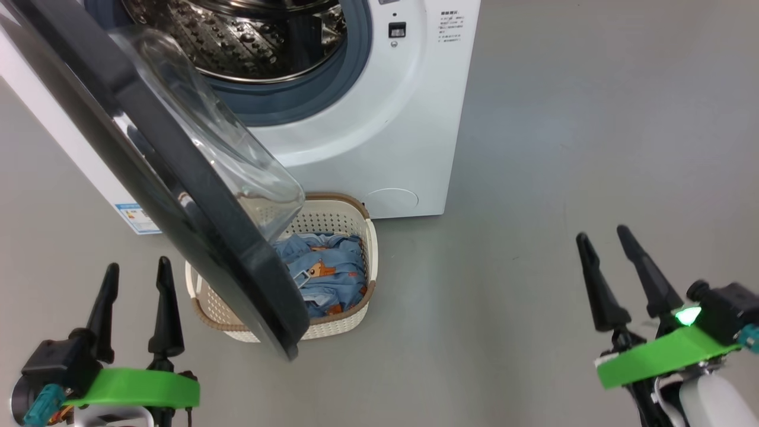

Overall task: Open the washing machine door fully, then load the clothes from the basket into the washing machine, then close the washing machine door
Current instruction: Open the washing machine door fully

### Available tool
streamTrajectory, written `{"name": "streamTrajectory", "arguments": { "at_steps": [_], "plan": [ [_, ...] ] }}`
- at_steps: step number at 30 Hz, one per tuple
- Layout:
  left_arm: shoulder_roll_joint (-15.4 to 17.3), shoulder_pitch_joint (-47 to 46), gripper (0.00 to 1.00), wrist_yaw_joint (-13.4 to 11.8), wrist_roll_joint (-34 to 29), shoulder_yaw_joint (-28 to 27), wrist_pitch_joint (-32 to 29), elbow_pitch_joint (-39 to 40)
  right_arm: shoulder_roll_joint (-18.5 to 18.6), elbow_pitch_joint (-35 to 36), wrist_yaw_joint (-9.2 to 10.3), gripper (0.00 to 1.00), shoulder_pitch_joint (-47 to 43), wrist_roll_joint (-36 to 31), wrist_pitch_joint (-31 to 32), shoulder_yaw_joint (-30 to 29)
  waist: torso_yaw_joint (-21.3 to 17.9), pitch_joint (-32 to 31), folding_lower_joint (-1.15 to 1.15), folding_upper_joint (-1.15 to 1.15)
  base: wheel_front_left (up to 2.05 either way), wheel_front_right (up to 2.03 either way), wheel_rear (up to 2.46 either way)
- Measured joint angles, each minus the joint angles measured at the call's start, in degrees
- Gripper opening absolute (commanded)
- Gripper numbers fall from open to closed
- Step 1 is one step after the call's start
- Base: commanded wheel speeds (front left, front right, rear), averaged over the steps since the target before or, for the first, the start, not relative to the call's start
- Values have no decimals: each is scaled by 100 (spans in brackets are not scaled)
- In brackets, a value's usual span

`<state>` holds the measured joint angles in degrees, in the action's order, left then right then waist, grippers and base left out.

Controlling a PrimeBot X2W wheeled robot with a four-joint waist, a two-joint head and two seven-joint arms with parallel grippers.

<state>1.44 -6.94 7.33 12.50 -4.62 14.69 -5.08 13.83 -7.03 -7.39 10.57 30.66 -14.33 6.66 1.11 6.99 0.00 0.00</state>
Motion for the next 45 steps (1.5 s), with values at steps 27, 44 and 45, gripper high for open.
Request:
{"name": "streamTrajectory", "arguments": {
  "at_steps": [27, 44, 45],
  "plan": [
    [38, 374, 100, -1, -64, 37, 0, 69, -623, 606, 0, 100, -948, -1861, 0, -616, 30, -147, 0, 0, 0, 0, 0],
    [41, 467, 100, 0, -155, 241, -1, -22, -600, 162, 0, 100, -857, -1813, 0, -757, 113, -221, 0, 0, 0, 0, 0],
    [41, 467, 100, 0, -159, 254, 0, -25, -598, 134, 0, 100, -811, -1795, 0, -765, 118, -220, 0, 0, 0, 0, 0]
  ]
}}
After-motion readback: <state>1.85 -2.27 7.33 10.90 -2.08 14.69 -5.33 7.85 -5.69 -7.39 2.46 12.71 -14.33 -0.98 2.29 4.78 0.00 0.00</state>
